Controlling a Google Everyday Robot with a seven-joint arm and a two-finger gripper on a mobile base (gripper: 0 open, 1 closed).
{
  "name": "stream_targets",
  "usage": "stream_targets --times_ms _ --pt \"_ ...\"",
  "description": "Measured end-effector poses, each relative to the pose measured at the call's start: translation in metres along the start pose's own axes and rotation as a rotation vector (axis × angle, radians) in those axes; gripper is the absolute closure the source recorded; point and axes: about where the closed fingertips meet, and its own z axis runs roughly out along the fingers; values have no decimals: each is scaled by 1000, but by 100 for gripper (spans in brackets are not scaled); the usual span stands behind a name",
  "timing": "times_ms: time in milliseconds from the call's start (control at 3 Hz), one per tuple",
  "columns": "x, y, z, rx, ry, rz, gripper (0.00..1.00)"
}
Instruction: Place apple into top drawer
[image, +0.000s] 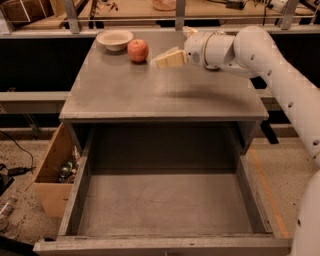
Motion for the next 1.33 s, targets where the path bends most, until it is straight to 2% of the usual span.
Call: stream_targets --times_ms 333,667,1000,1333 --pt "2 -13 42 -17 -3 15 0" --pt "4 -21 72 9 18 43 0" --pt "17 -23 97 89 47 108 0" --pt "33 -18 114 121 47 157 0"
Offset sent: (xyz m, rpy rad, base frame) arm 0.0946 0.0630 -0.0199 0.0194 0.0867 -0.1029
